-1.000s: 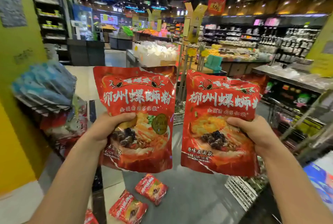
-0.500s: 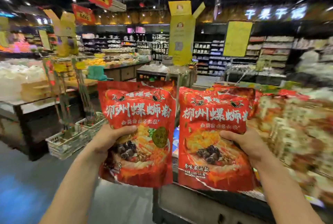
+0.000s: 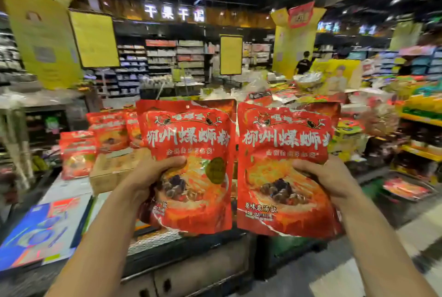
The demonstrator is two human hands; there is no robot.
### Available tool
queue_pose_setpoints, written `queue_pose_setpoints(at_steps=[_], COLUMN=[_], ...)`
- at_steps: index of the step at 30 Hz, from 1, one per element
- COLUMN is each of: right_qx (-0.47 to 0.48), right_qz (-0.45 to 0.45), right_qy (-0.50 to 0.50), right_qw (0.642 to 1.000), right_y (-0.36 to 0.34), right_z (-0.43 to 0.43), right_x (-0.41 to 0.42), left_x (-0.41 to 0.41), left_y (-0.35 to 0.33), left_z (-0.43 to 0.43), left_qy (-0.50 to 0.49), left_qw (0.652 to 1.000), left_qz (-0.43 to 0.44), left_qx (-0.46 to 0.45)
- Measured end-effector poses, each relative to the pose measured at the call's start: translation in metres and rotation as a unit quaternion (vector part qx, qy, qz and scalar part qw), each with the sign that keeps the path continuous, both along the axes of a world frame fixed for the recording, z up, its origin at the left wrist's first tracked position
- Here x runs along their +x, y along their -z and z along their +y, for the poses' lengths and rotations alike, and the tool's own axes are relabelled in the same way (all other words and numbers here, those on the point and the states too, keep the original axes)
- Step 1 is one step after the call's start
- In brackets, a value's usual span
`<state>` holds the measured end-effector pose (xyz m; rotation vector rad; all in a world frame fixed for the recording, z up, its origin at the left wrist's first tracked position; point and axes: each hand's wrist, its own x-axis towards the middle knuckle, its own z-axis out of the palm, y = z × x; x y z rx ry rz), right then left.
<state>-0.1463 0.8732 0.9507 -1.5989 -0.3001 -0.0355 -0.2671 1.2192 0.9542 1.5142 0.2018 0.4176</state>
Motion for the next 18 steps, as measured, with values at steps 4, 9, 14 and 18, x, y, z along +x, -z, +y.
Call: queue_pose_setpoints(at_steps=[4, 9, 14, 18], right_qx=[0.004, 0.009, 0.018, 0.009], right_qz=[0.022, 0.058, 0.072, 0.064], right_qy=[0.126, 0.241, 0.347, 0.406], right_qw=[0.992, 0.969, 0.935, 0.911], right_y=[0.015, 0.029, 0.031, 0.026], right_z=[-0.108, -0.209, -0.28, -0.325], right_x=[0.019, 0.034, 0.065, 0.101], left_x=[0.104, 0.215, 0.324, 0.413], left_y=[0.011, 0.031, 0.043, 0.047], left_z=[-0.086, -0.198, -0.295, -0.362], left_qy=[0.135, 0.257, 0.374, 0.439], left_qw=[0.99, 0.965, 0.925, 0.896], left_qz=[0.031, 0.052, 0.066, 0.061], left_qx=[0.003, 0.001, -0.007, -0.013])
